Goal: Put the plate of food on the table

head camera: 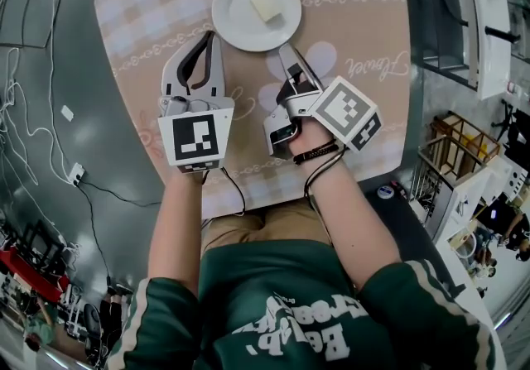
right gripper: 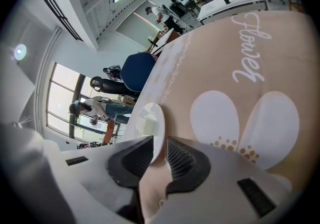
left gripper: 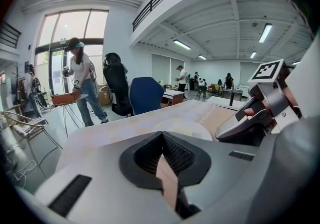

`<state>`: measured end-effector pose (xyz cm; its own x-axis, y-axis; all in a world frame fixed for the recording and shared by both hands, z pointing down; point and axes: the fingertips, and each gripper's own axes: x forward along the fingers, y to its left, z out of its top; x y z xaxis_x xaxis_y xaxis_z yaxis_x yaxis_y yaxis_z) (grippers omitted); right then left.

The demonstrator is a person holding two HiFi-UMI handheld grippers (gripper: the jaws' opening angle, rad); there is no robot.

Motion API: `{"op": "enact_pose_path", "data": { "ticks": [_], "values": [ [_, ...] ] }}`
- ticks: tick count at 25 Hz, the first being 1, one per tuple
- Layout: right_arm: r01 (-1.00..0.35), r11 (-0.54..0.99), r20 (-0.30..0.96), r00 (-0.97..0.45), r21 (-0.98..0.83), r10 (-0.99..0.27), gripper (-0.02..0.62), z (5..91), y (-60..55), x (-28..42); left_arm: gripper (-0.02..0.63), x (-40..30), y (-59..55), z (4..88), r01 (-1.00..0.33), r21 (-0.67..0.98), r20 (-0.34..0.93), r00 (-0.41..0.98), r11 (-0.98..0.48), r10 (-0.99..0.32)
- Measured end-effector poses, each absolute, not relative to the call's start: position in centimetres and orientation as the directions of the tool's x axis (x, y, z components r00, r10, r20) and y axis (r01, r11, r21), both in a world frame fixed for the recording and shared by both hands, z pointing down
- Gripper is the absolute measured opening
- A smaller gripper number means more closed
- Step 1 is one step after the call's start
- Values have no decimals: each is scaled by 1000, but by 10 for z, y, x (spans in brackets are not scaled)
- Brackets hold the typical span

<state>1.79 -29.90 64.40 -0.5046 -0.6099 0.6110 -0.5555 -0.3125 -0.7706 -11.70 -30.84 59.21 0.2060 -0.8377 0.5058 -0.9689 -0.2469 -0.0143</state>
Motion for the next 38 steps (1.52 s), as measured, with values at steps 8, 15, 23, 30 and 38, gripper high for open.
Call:
{"op": "enact_pose_path", "data": {
  "ticks": [8,15,23,30,38],
  "values": [
    [-561,-280,593,-514,-779,-620,74,624,-295,23,8,-110,-301,572,-971,0,498,207,-239,-842],
    [-567,-250,581,-534,-785,-614,74,605,-282,27,8,-93,-286,549,-964,18,492,240,-266,-836],
    [-608,-169,569,-556,-775,-606,74,577,-273,33,9,-76,-272,511,-958,64,457,276,-278,-846],
    [-637,-75,548,-590,-767,-593,74,555,-269,41,9,-69,-256,480,-959,58,453,272,-276,-849],
    [-679,73,516,-619,-730,-592,74,527,-259,45,9,-65,-226,445,-967,48,446,246,-251,-860]
  ]
}}
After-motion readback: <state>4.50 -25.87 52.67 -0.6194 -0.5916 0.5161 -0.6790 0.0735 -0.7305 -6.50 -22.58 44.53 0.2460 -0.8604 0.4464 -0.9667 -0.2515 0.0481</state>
